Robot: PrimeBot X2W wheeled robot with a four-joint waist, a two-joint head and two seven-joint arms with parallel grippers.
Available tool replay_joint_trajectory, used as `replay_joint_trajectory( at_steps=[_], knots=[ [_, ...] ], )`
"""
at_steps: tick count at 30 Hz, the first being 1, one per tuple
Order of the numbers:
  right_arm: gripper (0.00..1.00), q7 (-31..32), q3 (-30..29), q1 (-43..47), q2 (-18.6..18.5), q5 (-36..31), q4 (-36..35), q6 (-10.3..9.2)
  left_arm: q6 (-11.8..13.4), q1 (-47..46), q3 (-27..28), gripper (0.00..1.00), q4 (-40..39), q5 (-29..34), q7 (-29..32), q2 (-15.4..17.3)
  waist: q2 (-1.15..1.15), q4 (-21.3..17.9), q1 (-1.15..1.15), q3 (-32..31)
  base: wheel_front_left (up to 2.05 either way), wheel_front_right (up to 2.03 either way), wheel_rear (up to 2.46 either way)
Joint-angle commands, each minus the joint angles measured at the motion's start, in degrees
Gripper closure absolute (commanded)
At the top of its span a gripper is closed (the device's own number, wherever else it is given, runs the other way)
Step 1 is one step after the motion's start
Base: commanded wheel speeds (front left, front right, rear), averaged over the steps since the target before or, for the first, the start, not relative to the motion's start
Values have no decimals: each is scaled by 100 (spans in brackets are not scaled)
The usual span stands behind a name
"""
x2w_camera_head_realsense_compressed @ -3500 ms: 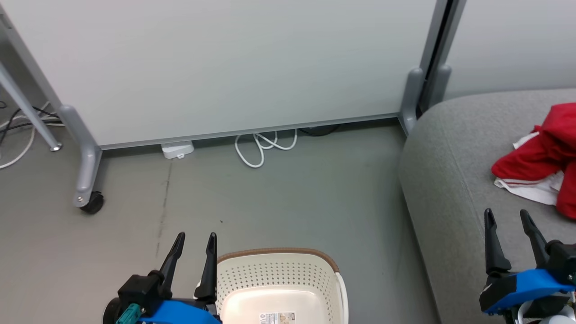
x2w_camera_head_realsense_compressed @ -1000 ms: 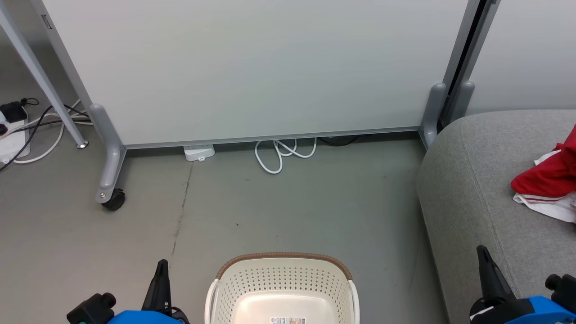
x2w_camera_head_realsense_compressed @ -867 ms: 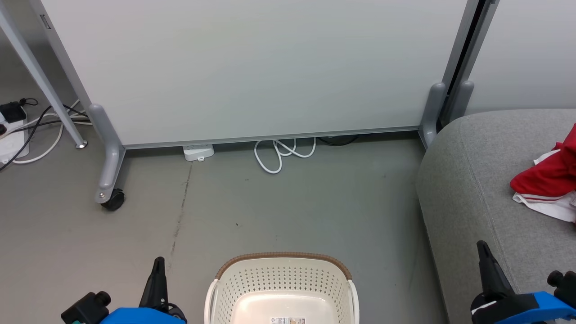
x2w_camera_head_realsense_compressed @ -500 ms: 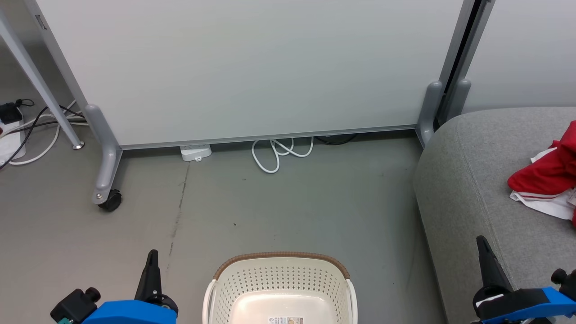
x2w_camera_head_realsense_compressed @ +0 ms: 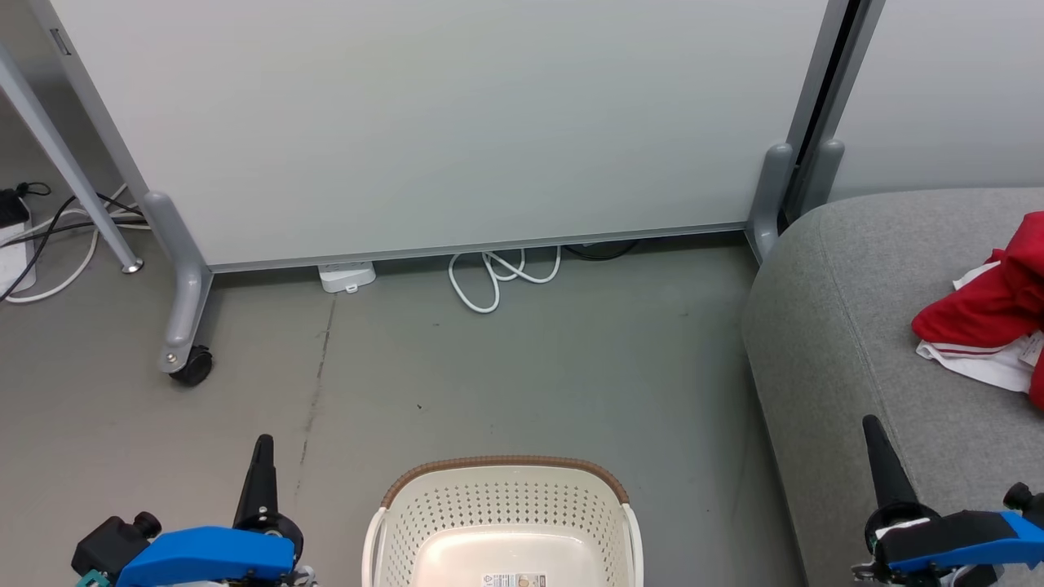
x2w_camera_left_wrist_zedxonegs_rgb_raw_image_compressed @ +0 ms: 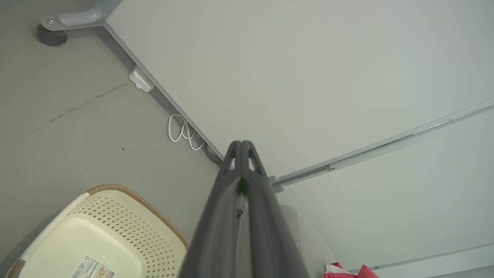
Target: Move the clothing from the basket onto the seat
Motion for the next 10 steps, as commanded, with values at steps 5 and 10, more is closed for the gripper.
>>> replay_joint_trajectory(
  at_steps=[5, 10],
  knots=[
    [100, 60, 12, -194, -54, 466, -29, 3, -10, -191, 105, 100, -121, -394, 111, 27, 0, -26, 0, 7, 0, 0, 0],
    [100, 113, 17, -237, -57, 778, -20, 3, -11, -229, 160, 100, -159, -664, 188, 24, 0, -49, 0, 13, 0, 0, 0]
  ],
)
